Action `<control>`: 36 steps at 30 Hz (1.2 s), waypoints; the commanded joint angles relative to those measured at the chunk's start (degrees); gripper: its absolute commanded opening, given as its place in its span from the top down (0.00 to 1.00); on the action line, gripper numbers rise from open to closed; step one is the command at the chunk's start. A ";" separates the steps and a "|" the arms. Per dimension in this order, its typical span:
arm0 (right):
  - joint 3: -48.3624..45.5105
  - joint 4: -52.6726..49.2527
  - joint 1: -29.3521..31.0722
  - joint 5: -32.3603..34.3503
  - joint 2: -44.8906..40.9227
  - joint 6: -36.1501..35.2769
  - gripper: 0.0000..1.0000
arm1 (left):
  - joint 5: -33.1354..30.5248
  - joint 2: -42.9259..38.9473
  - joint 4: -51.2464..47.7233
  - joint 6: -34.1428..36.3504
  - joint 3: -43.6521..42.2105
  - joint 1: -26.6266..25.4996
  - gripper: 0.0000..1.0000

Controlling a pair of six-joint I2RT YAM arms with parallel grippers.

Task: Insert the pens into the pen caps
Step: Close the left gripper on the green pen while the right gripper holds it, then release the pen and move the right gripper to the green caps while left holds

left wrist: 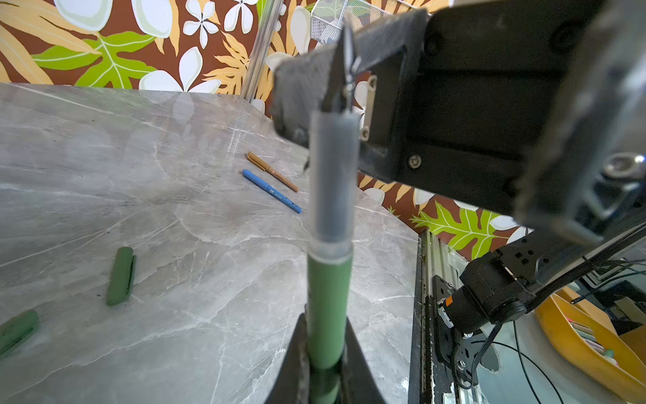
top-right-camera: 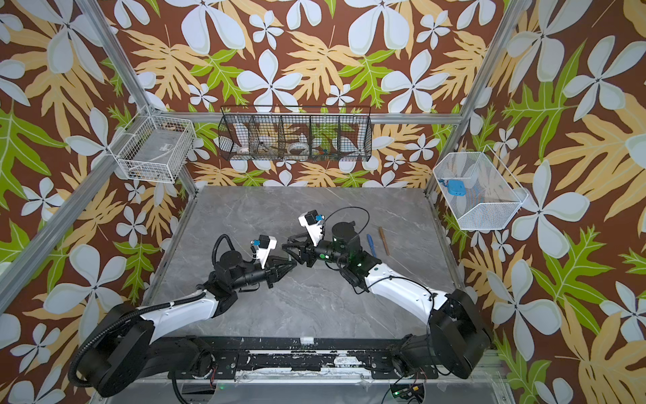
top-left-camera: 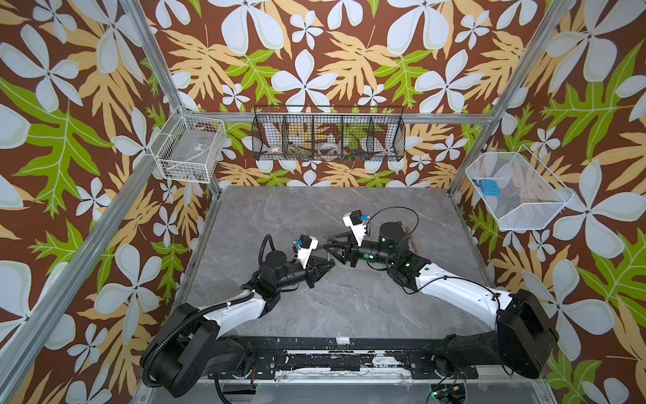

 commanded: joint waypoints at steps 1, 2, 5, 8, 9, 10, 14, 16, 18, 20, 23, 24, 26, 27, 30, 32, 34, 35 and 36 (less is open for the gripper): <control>1.23 -8.24 0.08 0.42 0.85 -3.69 0.51 | 0.31 -0.20 0.15 1.21 0.50 -0.06 1.00; 1.52 -8.08 0.09 -0.53 1.26 -3.68 0.51 | 0.41 -0.11 -0.36 1.52 0.72 -0.06 1.00; 2.16 -7.65 0.11 -2.22 2.51 -3.16 0.55 | 0.33 0.07 -0.72 1.66 0.95 -0.06 1.00; 2.37 -7.10 0.09 -2.85 3.14 -2.91 0.61 | 0.25 0.22 -1.05 1.91 1.04 -0.06 1.00; 2.34 -6.48 0.09 -3.15 3.34 -2.54 0.64 | 0.24 0.37 -1.15 2.01 1.17 -0.06 1.00; 2.10 -5.67 0.13 -3.39 3.31 -2.09 0.67 | 0.24 0.51 -1.32 2.03 1.21 -0.06 1.00; 1.20 -2.51 0.08 -4.72 4.00 -0.30 0.92 | 0.20 0.75 -1.60 2.19 1.39 -0.06 1.00; 1.02 -2.08 0.12 -5.21 4.36 -0.07 1.00 | -0.14 0.78 -1.77 2.13 1.48 -0.06 0.97; 0.73 -1.65 -0.03 -5.47 4.31 -0.01 1.00 | -0.58 0.69 -1.64 1.47 1.39 -0.07 0.76; 0.12 -1.04 -0.09 -5.79 3.84 0.14 1.00 | -0.31 0.75 -1.55 1.22 1.55 -0.06 0.68; -1.06 1.03 -0.40 -6.26 2.91 0.98 1.00 | 0.11 1.00 -1.00 0.69 1.54 -0.06 0.65; -1.51 2.00 -0.48 -6.50 2.66 1.45 1.00 | 0.22 1.10 -0.92 0.68 1.57 -0.06 0.65; -2.19 3.26 -0.74 -6.62 2.36 2.04 1.00 | 0.58 1.34 -0.92 0.62 1.65 -0.06 0.74; -2.28 3.23 -0.77 -6.65 2.35 2.03 1.00 | 0.60 1.39 -0.83 0.56 1.65 -0.06 0.78; -2.93 4.47 -0.93 -6.82 2.26 2.65 1.00 | 0.60 1.06 -0.79 0.63 1.48 -0.06 0.89; -3.33 5.80 -1.02 -6.95 2.18 3.29 1.00 | 0.60 0.94 -0.72 0.77 1.47 -0.06 0.98; -3.60 6.26 -0.96 -6.93 2.26 3.45 1.00 | 0.60 0.87 -0.72 0.77 1.39 -0.06 1.00; -3.51 5.94 -1.01 -6.66 2.28 3.28 1.00 | 0.61 0.86 -0.73 0.85 1.39 -0.08 1.00; -3.44 5.21 -1.01 -5.97 2.17 3.05 0.94 | 0.51 0.71 -0.77 0.87 1.32 -0.06 1.00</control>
